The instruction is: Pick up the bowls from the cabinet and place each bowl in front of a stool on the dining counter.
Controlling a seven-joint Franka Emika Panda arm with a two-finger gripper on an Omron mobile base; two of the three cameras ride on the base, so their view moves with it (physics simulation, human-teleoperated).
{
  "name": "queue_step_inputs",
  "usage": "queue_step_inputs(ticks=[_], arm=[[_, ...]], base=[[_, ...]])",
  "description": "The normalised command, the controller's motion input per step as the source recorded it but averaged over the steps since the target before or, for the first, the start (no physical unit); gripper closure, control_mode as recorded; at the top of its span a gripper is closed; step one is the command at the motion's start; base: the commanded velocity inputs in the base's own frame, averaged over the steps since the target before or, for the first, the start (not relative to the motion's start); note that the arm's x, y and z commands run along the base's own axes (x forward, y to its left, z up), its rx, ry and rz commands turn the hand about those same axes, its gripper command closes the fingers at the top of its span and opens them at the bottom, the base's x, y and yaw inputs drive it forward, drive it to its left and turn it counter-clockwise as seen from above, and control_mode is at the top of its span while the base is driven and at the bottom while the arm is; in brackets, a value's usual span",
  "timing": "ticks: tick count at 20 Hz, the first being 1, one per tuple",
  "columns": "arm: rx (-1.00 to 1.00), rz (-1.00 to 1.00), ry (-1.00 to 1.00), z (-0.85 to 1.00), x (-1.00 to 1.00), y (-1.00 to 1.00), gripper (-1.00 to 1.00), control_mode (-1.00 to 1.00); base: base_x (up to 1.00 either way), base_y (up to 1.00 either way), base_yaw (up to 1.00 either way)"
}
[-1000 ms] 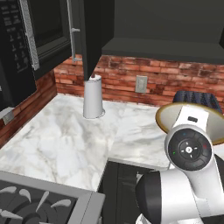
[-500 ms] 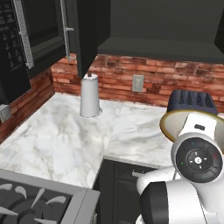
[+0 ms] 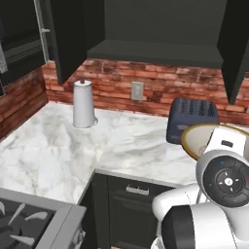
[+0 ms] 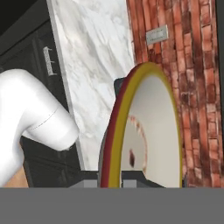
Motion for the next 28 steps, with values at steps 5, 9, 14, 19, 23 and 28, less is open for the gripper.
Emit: queue_step_inputs(ticks=[5,9,14,19,23,28], arm=[[0.0,0.0,0.0,0.0,0.0,0.0,1.0,1.0],[0.0,0.0,0.0,0.0,0.0,0.0,1.0,1.0],[0.0,0.0,0.0,0.0,0.0,0.0,1.0,1.0],[0.0,0.0,0.0,0.0,0.0,0.0,1.0,1.0],[0.0,0.0,0.0,0.0,0.0,0.0,1.0,1.0],[0.0,0.0,0.0,0.0,0.0,0.0,1.0,1.0]], base=[[-0.43,-0.27,-0.03],[-0.64,-0.83,-0.12],[-0.69,-1.0,-0.11],[-0.88,-1.0,-0.12],[-0.91,-1.0,-0.17],[-0.25,-1.0,-0.39]])
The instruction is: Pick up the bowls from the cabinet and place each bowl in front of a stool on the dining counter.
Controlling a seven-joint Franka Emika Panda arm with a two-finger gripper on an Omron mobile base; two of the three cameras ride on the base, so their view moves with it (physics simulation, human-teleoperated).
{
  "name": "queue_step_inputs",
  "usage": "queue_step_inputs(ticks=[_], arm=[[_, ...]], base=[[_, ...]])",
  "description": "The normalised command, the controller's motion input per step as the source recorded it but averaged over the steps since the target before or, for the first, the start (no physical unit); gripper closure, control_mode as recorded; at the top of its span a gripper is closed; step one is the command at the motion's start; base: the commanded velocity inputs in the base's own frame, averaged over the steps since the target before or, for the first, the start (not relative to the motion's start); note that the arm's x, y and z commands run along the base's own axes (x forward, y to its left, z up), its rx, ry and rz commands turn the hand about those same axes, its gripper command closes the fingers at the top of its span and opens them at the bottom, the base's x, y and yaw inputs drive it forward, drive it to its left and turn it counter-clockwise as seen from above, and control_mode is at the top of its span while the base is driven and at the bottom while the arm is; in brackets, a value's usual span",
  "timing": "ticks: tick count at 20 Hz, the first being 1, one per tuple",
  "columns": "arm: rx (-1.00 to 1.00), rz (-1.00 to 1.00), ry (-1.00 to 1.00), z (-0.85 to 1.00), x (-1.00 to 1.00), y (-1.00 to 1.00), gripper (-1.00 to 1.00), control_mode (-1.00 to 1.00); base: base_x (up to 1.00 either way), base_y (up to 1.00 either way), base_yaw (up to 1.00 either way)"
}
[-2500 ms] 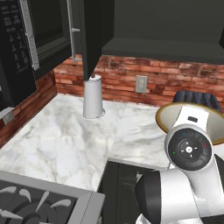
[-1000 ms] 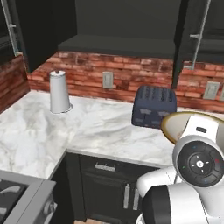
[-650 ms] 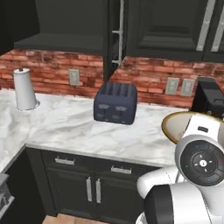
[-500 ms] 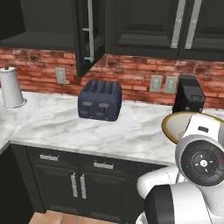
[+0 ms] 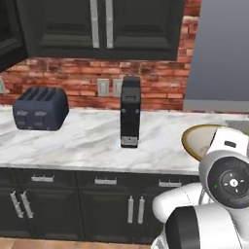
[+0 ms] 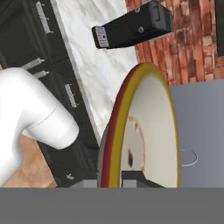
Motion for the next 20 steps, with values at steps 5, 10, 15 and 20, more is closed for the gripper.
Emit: queue_step_inputs(ticks=[5,10,15,20], arm=[[0.0,0.0,0.0,0.0,0.0,0.0,1.0,1.0],[0.0,0.0,0.0,0.0,0.0,0.0,1.0,1.0],[0.0,0.0,0.0,0.0,0.0,0.0,1.0,1.0],[0.0,0.0,0.0,0.0,0.0,0.0,1.0,1.0]], base=[[0.0,-1.0,-0.68],[0.0,-1.0,-0.74],[0.04,-1.0,-0.72],[0.12,-1.0,-0.67]])
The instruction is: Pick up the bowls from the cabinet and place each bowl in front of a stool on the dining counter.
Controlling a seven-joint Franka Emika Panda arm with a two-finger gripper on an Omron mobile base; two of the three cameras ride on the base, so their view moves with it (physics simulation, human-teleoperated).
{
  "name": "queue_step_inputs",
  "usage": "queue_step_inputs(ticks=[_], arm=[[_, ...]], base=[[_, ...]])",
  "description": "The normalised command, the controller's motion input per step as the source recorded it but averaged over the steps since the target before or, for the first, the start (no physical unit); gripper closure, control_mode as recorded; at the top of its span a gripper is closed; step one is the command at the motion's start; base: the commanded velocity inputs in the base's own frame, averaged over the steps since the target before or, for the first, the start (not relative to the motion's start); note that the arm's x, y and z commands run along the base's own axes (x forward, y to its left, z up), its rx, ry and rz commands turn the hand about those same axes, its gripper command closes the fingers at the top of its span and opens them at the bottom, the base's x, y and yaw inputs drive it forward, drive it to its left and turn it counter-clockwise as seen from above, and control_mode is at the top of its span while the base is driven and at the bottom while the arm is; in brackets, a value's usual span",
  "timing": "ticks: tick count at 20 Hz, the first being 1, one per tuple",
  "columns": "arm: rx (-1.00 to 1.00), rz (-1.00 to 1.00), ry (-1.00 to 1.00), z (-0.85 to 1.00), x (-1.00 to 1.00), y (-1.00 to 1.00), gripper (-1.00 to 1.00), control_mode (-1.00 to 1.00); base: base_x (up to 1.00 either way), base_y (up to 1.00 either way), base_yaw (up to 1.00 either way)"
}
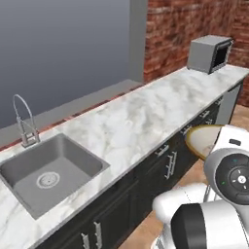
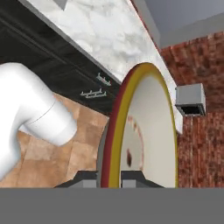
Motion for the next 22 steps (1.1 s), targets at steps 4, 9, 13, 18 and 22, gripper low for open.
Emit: queue_step_inputs(ticks=[4,9,13,18,22], arm=[[0.0,0.0,0.0,0.0,0.0,0.0,1.0,1.0],[0.0,0.0,0.0,0.0,0.0,0.0,1.0,1.0],[0.0,0.0,0.0,0.0,0.0,0.0,1.0,1.0],[0.0,0.0,0.0,0.0,0.0,0.0,1.0,1.0],[0.0,0.0,0.0,0.0,0.0,0.0,1.0,1.0]], base=[[0.48,-1.0,-0.59],[0.63,-0.98,-0.56],[0.54,-0.85,-0.62],[0.63,-0.72,-0.64],[0.82,-0.55,-0.62]])
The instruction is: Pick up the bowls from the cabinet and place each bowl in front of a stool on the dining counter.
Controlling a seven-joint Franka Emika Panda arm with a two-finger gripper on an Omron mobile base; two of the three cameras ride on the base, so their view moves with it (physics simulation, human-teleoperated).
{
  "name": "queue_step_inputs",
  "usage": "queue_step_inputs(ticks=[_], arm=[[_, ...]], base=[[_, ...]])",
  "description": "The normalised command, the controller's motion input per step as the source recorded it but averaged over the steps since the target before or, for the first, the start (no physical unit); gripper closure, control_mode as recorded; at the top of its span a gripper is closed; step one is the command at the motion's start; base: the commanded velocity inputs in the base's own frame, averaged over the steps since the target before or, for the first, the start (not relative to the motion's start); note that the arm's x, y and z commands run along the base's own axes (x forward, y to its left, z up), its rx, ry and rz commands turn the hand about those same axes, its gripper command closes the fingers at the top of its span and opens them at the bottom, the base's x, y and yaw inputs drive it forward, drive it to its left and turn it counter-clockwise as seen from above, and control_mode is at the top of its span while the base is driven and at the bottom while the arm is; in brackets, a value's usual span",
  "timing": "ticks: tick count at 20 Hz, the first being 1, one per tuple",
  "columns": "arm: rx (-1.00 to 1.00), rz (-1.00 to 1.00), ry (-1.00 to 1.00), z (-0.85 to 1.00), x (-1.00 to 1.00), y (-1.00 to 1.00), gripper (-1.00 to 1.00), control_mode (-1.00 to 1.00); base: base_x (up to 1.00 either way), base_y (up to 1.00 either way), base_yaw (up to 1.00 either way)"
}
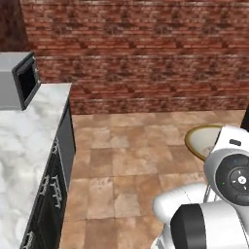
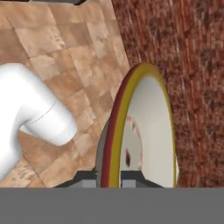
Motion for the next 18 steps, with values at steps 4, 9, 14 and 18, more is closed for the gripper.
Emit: queue_step_inputs(ticks=[4,9,14,18], arm=[[0.0,0.0,0.0,0.0,0.0,0.0,1.0,1.0],[0.0,0.0,0.0,0.0,0.0,0.0,1.0,1.0],[0.0,0.0,0.0,0.0,0.0,0.0,1.0,1.0],[0.0,0.0,0.0,0.0,0.0,0.0,1.0,1.0]], base=[[0.98,-0.36,-0.59],[1.0,-0.02,-0.36],[1.0,0.0,-0.34],[1.0,0.0,-0.35]])
